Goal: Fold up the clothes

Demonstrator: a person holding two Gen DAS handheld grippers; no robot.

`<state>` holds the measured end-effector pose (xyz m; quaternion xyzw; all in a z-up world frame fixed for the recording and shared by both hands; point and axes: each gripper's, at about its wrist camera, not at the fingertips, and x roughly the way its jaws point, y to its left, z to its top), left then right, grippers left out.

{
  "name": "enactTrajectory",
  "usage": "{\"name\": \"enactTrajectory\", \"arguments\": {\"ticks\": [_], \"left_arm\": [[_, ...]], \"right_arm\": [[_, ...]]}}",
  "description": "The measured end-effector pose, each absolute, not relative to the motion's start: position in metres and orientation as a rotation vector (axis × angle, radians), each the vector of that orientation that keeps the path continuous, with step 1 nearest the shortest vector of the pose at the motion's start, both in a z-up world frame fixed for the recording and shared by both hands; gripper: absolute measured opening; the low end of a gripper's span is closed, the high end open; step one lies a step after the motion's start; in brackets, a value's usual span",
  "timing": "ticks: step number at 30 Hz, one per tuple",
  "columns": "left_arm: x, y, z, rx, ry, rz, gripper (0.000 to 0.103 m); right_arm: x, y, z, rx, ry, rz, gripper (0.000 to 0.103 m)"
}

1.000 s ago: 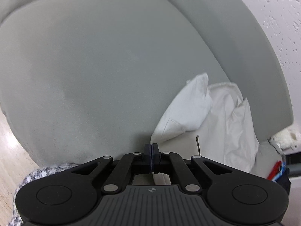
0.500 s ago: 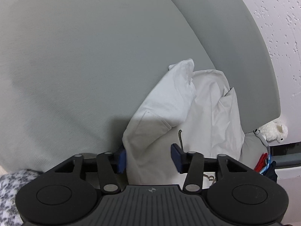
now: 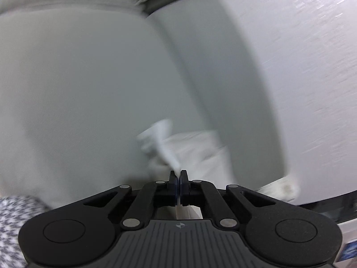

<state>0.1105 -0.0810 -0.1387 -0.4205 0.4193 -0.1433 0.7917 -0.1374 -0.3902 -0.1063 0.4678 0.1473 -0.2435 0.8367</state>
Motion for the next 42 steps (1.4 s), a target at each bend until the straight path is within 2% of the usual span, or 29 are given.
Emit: {"name": "enactTrajectory", "arguments": {"ticks": [3, 10, 17, 22, 28, 31, 34, 38, 42], "left_arm": [[0.097, -0.077, -0.062, -0.9, 0.722, -0.38, 0.0], [0.04, -0.065, 0.079, -0.86, 0.355, -0.482, 0.0], [-0.007, -0.051, 0.165, -0.823, 0.156, -0.519, 0.0], [0.013, -0.067, 0.172, -0.768, 0.226, -0.494, 0.0], [0.1, -0.11, 0.119, -0.672, 0.399, -0.373, 0.0], [0.159, -0.111, 0.126, -0.65, 0.434, -0.348, 0.0], [0.198, -0.119, 0.15, -0.632, 0.388, -0.346, 0.0], [0.204, -0.127, 0.194, -0.604, 0.255, -0.376, 0.0], [0.192, -0.136, 0.188, -0.554, 0.229, -0.369, 0.0]], "right_arm": [[-0.138, -0.385, -0.035, 0.866, 0.178, -0.445, 0.003], [-0.164, -0.347, 0.105, 0.622, -0.073, -0.313, 0.003], [-0.196, -0.321, 0.204, 0.456, -0.104, -0.252, 0.003], [-0.172, -0.336, 0.22, 0.464, -0.023, -0.253, 0.003], [-0.066, -0.401, 0.162, 0.666, 0.172, -0.3, 0.003], [-0.017, -0.428, 0.148, 0.672, 0.184, -0.343, 0.003], [0.027, -0.446, 0.169, 0.643, 0.134, -0.359, 0.003], [0.049, -0.455, 0.227, 0.517, 0.042, -0.351, 0.003], [0.047, -0.448, 0.235, 0.405, 0.045, -0.372, 0.003]]}}
